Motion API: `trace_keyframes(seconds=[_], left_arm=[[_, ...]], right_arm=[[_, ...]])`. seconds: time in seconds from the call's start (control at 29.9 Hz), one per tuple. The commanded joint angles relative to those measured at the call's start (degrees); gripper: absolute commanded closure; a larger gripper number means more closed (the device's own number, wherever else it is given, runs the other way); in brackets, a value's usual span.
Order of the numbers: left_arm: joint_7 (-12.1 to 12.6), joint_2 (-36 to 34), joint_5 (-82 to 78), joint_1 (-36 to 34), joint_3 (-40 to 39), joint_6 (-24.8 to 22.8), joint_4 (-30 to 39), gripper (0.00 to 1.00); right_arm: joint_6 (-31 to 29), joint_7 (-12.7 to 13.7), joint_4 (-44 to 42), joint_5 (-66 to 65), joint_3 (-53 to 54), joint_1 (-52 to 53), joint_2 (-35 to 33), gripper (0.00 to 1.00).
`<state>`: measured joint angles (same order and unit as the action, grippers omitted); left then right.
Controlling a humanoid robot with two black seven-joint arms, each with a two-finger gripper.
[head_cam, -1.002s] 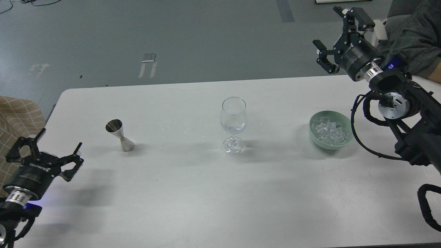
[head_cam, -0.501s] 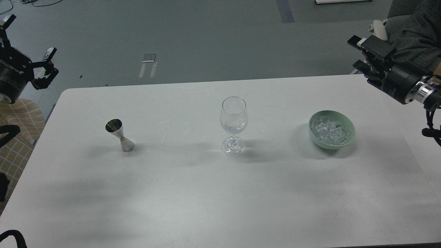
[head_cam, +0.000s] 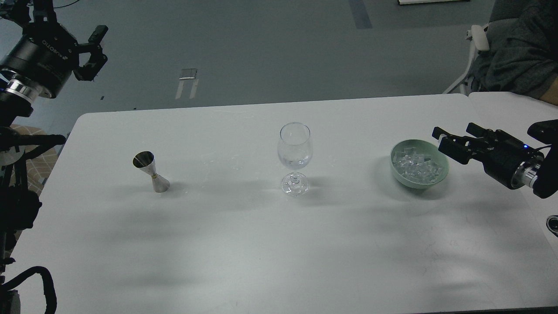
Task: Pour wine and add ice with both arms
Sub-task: 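Reach the right gripper into the pale green ice bowl, then close the right gripper on ice cubes in the bowl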
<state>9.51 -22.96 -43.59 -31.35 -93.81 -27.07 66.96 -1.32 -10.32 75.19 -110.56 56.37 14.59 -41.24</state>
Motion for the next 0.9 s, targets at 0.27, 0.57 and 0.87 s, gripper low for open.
trace_keyframes(seconds=[0.27, 0.57, 0.87], left_arm=[[0.0, 1.7, 0.0, 0.3, 0.0, 0.0, 1.1, 0.03], [0.0, 2.5, 0.0, 0.4, 0.0, 0.0, 1.2, 0.03], [0.0, 2.7, 0.0, 1.4, 0.1, 0.0, 2.3, 0.03]], right_arm=[[-0.3, 0.0, -7.7, -7.0, -0.2, 0.2, 8.7, 0.23], [-1.3, 0.1, -9.5, -7.3, -1.0, 1.8, 10.7, 0.29], [-4.0, 0.6, -10.8, -7.3, -3.5, 5.0, 11.1, 0.29]])
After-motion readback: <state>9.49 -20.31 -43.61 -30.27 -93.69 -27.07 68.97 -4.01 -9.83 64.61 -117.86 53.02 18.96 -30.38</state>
